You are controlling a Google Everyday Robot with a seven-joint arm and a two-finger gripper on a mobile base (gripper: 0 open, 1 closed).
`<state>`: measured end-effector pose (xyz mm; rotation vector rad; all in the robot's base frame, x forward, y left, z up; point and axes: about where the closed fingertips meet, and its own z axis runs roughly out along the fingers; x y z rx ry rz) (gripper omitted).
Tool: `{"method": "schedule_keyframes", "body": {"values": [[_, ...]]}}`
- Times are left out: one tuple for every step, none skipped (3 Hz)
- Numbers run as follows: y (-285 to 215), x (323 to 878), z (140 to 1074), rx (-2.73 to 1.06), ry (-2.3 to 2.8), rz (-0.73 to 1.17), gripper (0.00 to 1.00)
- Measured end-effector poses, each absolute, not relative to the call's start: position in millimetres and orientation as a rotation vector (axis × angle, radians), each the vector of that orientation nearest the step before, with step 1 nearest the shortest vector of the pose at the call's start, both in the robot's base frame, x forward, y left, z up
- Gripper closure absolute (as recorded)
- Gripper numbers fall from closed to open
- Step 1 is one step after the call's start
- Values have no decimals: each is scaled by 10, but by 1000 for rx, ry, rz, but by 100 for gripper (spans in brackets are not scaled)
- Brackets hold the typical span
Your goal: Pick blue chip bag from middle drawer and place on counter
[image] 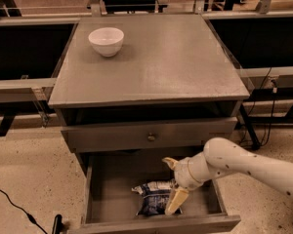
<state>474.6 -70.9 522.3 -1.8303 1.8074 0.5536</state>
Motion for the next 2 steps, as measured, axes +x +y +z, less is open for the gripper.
{"method": "schedule_keyframes", "body": {"values": [[-640,4913,4937,-1741,1664,627,0],[-572,4858,4608,-1753,1595,676,0]]}}
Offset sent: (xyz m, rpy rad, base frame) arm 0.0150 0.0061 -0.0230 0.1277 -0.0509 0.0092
